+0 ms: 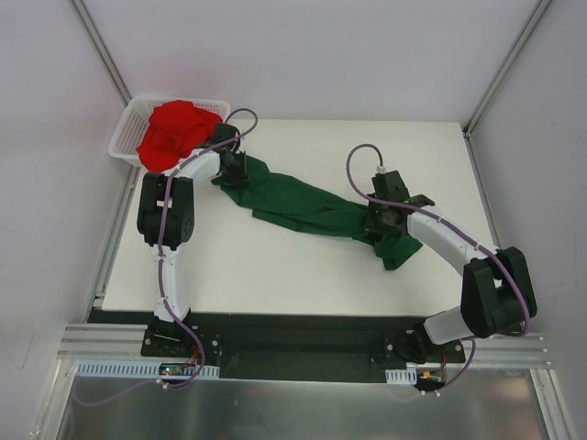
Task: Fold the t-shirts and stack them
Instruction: Flatten out the tshirt
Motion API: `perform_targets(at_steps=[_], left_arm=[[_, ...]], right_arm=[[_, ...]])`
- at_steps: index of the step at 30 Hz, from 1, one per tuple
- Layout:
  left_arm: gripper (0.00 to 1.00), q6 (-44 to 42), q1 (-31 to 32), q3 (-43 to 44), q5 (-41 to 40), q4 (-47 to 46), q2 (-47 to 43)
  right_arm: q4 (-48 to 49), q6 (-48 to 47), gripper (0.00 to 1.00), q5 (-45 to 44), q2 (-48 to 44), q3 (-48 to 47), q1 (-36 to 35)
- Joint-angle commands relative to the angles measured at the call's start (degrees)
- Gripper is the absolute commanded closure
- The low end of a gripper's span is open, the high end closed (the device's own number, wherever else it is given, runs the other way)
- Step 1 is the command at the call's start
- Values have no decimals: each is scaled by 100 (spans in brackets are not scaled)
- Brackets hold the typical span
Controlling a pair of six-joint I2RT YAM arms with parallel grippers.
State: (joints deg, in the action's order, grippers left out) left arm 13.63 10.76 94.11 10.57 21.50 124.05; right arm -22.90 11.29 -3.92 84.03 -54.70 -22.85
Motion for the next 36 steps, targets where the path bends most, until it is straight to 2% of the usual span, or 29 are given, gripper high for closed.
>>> perform_targets(at_steps=[1,8,18,36], left_arm=[[97,-150,-74,-471,261,57,-548],[97,-1,-136,-1087,543,-163,-1715],[97,122,-434,-1869,674,-146,-3395],[97,8,-523,-1808,595,899,-5408]], right_arm=[[-303,-65,99,-714,-580,-296,26],[-681,-136,99,-1031,-1213,-542,202],[-1252,-215,99,-2182,-2135,-595,466],[-1595,-381,99,-3342,-3296,-454,668]])
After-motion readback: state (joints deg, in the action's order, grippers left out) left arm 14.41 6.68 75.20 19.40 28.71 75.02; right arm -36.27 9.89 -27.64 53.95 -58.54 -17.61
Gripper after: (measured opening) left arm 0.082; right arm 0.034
